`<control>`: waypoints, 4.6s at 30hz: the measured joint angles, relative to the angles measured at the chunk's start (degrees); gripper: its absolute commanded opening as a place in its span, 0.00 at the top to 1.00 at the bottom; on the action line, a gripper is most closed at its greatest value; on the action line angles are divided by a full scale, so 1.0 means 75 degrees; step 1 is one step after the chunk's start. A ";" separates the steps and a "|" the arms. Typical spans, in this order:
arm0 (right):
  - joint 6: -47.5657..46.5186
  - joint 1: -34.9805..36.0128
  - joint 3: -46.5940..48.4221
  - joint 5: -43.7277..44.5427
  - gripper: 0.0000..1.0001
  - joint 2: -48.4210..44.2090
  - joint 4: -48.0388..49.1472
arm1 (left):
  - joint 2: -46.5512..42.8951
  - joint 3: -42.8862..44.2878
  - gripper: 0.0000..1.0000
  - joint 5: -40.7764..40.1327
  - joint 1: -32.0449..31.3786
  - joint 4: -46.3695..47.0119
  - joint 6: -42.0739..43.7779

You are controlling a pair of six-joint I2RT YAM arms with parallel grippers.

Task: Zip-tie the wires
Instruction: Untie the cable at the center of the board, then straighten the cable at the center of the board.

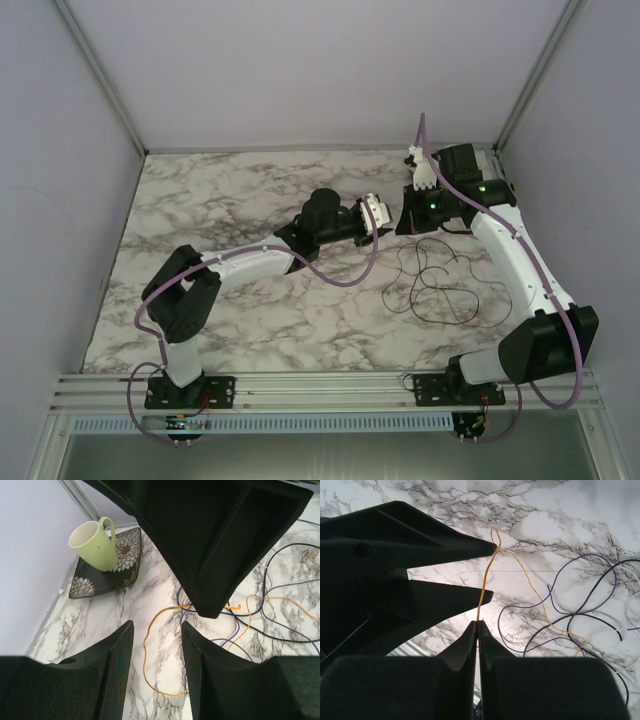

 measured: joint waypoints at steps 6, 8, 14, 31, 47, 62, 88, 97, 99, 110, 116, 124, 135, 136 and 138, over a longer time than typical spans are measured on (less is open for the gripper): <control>-0.0015 0.0026 0.0000 -0.0082 1.00 0.0000 0.0000 | 0.0055 0.0000 0.55 -0.0012 0.0000 0.0216 -0.0009; -0.0017 0.0041 0.0000 -0.0111 1.00 0.0000 0.0000 | 0.0085 0.0000 0.59 -0.0012 0.0000 0.0294 -0.0023; -0.0015 0.0064 0.0000 -0.0169 1.00 0.0000 0.0003 | 0.0096 0.0000 0.93 -0.0009 -0.0012 0.0379 -0.0052; 0.0265 0.0064 -0.0026 0.1102 0.35 -0.0697 0.1040 | -0.0781 -0.0047 1.00 -0.3013 0.0370 -0.1026 -0.1964; 0.2200 0.0970 -0.3028 0.1967 0.39 -0.0146 0.3433 | -0.3080 -0.0804 1.00 -0.4001 0.1072 -0.2294 -0.4989; 0.2675 0.2171 -0.3191 0.2655 0.49 0.1087 0.3847 | -0.3363 -0.0726 1.00 -0.4007 0.1072 -0.2917 -0.5152; 0.2771 0.0764 -0.3561 0.5435 0.50 0.1454 0.2623 | -0.3602 0.2879 1.00 -0.5680 0.1510 -0.5633 -0.4538; 0.2774 -0.0463 -0.3657 0.6178 0.48 0.0918 0.2264 | -0.3920 0.3290 1.00 -0.6344 0.1635 -0.6306 -0.4339; 0.2681 -0.0463 -0.3657 0.5928 0.46 0.0682 0.2317 | -0.3984 0.3290 1.00 -0.6379 0.1641 -0.6324 -0.4339; 0.2398 -0.0300 -0.3550 0.4246 0.41 -0.0551 0.3133 | -0.4727 0.1408 1.00 -0.6496 0.1641 -0.6079 -0.4753; 0.2573 0.0539 -0.3544 0.3515 0.41 -0.0344 0.3430 | -0.5141 0.0096 1.00 -0.6828 0.1647 -0.6091 -0.5225; 0.3354 0.2011 -0.3491 0.3171 0.41 0.0682 0.3888 | -0.5761 -0.0122 1.00 -0.7233 0.1647 -0.6097 -0.5470; 0.4543 0.2331 -0.3503 0.3293 0.41 0.1163 0.3841 | -0.5989 -0.0338 1.00 -0.7265 0.1647 -0.6102 -0.5578; 0.4607 0.2331 -0.3509 0.3293 0.41 0.1163 0.3826 | -0.5992 -0.0344 1.00 -0.7262 0.1647 -0.6102 -0.5581; 0.4683 0.2334 -0.3512 0.3293 0.41 0.1180 0.3812 | -0.5995 -0.0344 1.00 -0.7259 0.1647 -0.6100 -0.5578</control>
